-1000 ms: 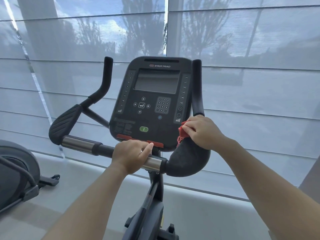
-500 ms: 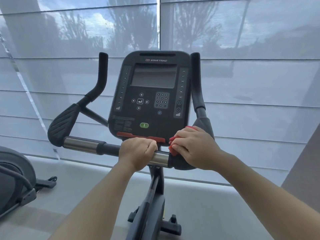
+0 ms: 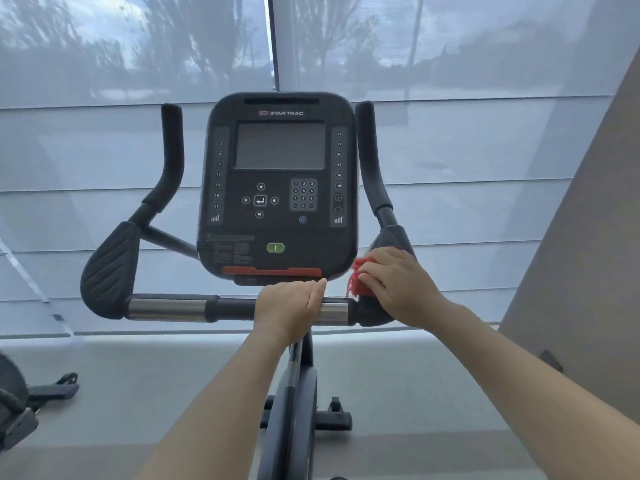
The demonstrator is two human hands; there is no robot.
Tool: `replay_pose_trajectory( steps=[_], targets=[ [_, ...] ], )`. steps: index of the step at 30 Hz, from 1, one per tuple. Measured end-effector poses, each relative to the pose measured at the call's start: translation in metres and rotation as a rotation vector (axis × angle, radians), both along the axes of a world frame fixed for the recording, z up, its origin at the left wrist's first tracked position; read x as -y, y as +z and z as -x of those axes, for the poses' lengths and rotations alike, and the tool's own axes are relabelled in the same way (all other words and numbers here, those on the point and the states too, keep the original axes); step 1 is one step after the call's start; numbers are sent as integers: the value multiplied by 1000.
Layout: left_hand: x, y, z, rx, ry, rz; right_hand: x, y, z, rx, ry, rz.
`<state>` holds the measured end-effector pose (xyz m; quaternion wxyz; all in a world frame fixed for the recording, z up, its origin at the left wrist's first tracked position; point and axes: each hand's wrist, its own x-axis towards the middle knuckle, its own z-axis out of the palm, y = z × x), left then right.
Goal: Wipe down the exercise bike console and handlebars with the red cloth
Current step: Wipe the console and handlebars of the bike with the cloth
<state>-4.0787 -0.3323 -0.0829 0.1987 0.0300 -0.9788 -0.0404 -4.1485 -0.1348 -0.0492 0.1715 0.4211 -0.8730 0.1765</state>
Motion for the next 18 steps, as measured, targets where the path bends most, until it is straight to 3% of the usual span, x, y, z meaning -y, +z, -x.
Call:
replay_pose_trajectory(
  steps=[5,14,18],
  targets=[
    [1,-1,1,-2,-20,33,-1,-7,-7,-13,-33,94],
    [1,-2,6,69,31,87,-3,-4,-5,-1,17,52],
    [-1,2,6,105,26,71,-6,6,0,144,12,323]
  ],
)
